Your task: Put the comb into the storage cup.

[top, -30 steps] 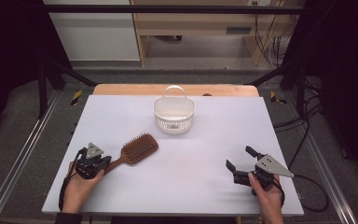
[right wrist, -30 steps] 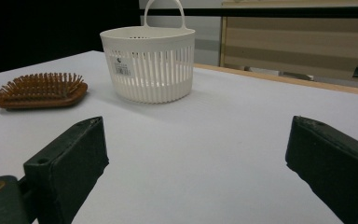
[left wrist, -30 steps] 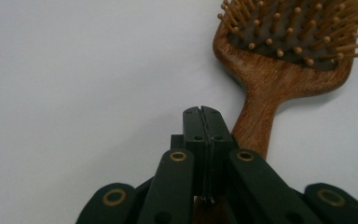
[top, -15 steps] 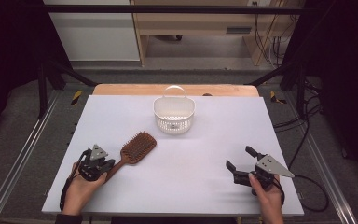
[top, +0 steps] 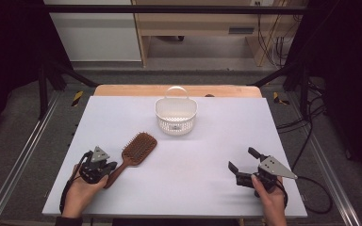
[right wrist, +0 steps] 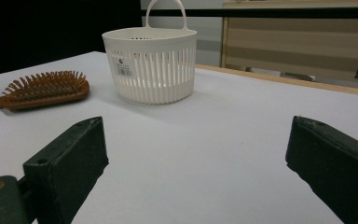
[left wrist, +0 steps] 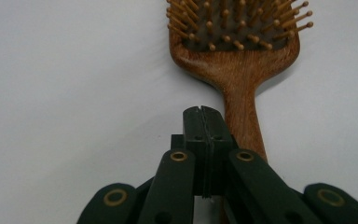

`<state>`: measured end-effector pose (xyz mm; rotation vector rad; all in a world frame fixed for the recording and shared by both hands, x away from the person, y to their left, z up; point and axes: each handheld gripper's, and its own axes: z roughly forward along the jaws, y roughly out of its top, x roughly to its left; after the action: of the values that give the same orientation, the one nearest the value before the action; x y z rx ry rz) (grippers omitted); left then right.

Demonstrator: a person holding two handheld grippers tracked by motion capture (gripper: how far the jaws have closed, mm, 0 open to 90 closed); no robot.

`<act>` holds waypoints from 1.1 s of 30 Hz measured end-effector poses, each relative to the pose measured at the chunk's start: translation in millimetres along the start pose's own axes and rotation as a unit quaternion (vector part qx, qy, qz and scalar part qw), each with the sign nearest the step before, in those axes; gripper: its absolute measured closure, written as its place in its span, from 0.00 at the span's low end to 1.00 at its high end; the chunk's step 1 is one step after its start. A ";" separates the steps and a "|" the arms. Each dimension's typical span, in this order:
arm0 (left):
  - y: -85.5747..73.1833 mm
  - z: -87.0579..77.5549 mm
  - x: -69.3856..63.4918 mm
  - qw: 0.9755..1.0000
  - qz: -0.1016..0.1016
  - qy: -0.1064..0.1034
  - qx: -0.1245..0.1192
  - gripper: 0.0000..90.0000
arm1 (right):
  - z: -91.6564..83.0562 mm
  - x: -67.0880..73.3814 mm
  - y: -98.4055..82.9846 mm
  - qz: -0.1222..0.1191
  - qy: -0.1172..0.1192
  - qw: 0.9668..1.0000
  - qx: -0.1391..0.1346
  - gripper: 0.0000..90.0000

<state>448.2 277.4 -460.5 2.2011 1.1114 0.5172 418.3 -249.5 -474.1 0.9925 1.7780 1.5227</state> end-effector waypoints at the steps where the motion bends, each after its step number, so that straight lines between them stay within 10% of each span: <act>1: 0.6 -2.0 0.5 1.000 -0.001 0.001 -0.003 1.00 | 0.1 0.1 -0.1 0.000 0.000 1.000 0.000 0.06; 13: 10.9 -12.5 -18.0 0.999 0.004 0.005 -0.032 1.00 | 4.1 2.9 4.7 -0.008 0.018 1.000 -0.005 0.06; 19: 24.8 -11.2 -24.9 1.000 0.006 0.002 -0.004 0.99 | 2.9 5.0 5.2 -0.008 0.010 1.000 -0.004 0.06; 33: 43.1 -5.5 -26.4 0.998 -0.005 0.049 0.047 0.24 | 4.3 8.9 5.6 -0.023 0.008 1.000 0.000 0.05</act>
<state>454.8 237.9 -429.3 2.2698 1.2193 0.5846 417.9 -239.4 -469.1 0.9344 1.8005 1.5062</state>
